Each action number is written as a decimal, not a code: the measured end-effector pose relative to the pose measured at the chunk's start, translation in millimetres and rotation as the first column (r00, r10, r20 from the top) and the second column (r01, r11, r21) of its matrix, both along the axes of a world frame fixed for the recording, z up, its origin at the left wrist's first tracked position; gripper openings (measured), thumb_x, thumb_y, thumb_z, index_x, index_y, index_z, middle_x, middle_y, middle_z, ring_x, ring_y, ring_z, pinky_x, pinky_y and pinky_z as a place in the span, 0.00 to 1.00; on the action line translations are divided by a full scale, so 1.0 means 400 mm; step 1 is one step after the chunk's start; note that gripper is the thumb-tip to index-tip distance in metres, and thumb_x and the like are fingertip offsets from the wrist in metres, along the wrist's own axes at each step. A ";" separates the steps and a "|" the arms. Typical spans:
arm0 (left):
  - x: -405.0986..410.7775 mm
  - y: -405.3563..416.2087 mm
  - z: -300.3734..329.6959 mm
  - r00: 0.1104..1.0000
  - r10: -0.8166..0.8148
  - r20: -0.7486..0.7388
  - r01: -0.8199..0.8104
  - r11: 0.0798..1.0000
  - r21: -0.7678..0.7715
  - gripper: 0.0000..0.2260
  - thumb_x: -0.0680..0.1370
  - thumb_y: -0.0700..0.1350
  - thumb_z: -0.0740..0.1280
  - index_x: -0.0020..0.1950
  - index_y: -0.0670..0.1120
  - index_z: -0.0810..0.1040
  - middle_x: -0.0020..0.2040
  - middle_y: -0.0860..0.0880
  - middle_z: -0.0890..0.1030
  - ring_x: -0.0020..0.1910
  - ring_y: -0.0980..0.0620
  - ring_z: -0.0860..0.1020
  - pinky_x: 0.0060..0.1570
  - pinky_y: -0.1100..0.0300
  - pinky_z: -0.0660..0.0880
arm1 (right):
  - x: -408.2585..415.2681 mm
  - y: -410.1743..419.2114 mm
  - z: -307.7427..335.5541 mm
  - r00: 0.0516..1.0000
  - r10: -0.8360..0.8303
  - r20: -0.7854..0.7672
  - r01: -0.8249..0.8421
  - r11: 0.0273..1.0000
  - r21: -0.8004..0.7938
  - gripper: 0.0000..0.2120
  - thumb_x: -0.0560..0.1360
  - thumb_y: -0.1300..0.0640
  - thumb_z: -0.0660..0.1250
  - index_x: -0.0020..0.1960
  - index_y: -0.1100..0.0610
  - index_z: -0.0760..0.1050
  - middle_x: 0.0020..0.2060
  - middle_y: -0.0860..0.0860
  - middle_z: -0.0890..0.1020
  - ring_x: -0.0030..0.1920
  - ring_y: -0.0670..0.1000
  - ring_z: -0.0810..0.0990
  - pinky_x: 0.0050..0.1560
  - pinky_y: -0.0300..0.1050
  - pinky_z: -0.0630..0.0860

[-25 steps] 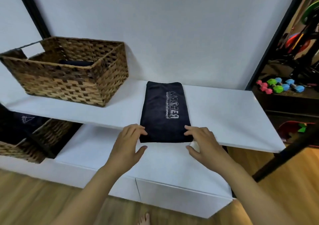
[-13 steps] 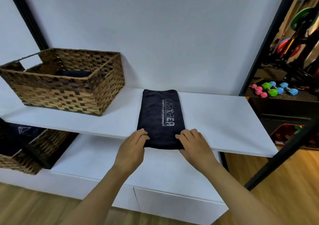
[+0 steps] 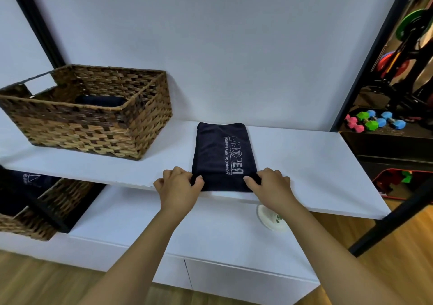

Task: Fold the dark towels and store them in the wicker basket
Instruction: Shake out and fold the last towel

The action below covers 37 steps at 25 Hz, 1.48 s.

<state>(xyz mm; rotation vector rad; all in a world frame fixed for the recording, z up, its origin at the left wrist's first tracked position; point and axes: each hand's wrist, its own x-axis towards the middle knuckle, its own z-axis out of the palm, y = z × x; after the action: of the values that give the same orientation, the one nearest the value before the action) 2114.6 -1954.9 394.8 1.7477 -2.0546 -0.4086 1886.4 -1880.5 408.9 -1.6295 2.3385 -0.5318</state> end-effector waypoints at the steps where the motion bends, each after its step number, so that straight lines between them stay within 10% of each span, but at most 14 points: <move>1: -0.012 -0.001 0.009 0.999 0.034 0.004 -0.034 0.999 0.016 0.12 0.80 0.55 0.61 0.41 0.50 0.73 0.50 0.53 0.73 0.57 0.49 0.68 0.60 0.50 0.61 | 0.004 -0.011 0.008 0.999 -0.025 0.021 0.024 0.999 0.045 0.22 0.80 0.39 0.60 0.36 0.53 0.69 0.33 0.48 0.74 0.47 0.56 0.74 0.52 0.52 0.64; 4: -0.031 0.037 0.026 0.999 -0.026 -0.030 0.016 0.956 -0.292 0.06 0.76 0.46 0.67 0.51 0.51 0.72 0.54 0.52 0.73 0.60 0.48 0.70 0.66 0.44 0.62 | 0.002 -0.023 0.021 0.993 -0.078 0.094 0.066 0.991 0.118 0.17 0.77 0.37 0.63 0.41 0.49 0.66 0.35 0.44 0.73 0.47 0.53 0.74 0.58 0.53 0.63; 7: -0.084 0.110 0.002 0.908 -0.416 0.054 0.362 0.713 -0.600 0.12 0.72 0.40 0.69 0.55 0.48 0.78 0.58 0.51 0.78 0.63 0.48 0.74 0.67 0.49 0.64 | -0.004 -0.025 0.029 0.991 -0.104 0.087 0.093 0.988 0.119 0.19 0.75 0.36 0.65 0.42 0.48 0.63 0.38 0.44 0.75 0.47 0.52 0.76 0.60 0.55 0.63; 15: -0.091 0.079 -0.092 0.849 -0.520 0.099 0.496 0.716 -0.492 0.14 0.79 0.43 0.63 0.63 0.45 0.81 0.59 0.50 0.82 0.59 0.49 0.76 0.58 0.54 0.74 | -0.020 -0.010 0.014 0.992 -0.126 -0.032 0.127 0.990 0.065 0.20 0.77 0.33 0.59 0.45 0.51 0.68 0.42 0.46 0.78 0.49 0.54 0.77 0.57 0.57 0.62; 20: 0.003 0.009 -0.092 0.781 -0.596 0.185 0.596 0.623 -0.506 0.15 0.81 0.41 0.64 0.66 0.44 0.80 0.60 0.50 0.82 0.54 0.49 0.76 0.55 0.59 0.71 | 0.000 0.001 -0.031 0.984 -0.176 -0.018 0.167 0.959 -0.227 0.04 0.81 0.53 0.62 0.51 0.52 0.68 0.50 0.48 0.73 0.51 0.55 0.72 0.51 0.51 0.60; 24: 0.013 -0.008 -0.081 0.743 -0.649 0.160 0.629 0.598 -0.497 0.14 0.81 0.46 0.66 0.66 0.45 0.81 0.58 0.51 0.82 0.52 0.49 0.76 0.53 0.56 0.73 | -0.016 0.023 -0.110 0.911 0.119 -0.395 -0.311 0.827 -0.469 0.21 0.65 0.77 0.68 0.49 0.55 0.79 0.52 0.49 0.78 0.49 0.55 0.67 0.48 0.47 0.61; 31: 0.047 -0.060 -0.061 0.738 -0.671 0.073 0.635 0.654 -0.410 0.17 0.81 0.53 0.64 0.64 0.45 0.80 0.52 0.54 0.78 0.49 0.51 0.71 0.49 0.65 0.71 | -0.050 0.048 -0.094 0.908 0.202 -0.368 -0.346 0.857 -0.383 0.19 0.77 0.44 0.62 0.59 0.53 0.83 0.55 0.44 0.83 0.48 0.52 0.73 0.49 0.45 0.67; 37: 0.004 -0.090 -0.020 0.857 -0.463 0.225 0.515 0.765 -0.388 0.19 0.83 0.56 0.53 0.45 0.48 0.79 0.43 0.55 0.74 0.45 0.51 0.68 0.49 0.58 0.64 | -0.049 0.006 -0.047 0.948 0.195 -0.251 -0.268 0.916 -0.298 0.11 0.79 0.46 0.69 0.55 0.52 0.81 0.46 0.44 0.78 0.45 0.51 0.69 0.47 0.47 0.69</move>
<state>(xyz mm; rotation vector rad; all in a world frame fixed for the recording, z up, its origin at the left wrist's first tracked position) 2116.2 -1991.1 386.9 0.9748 -2.4459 0.0265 1866.8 -1877.9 390.0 -2.1869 2.2432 -0.7596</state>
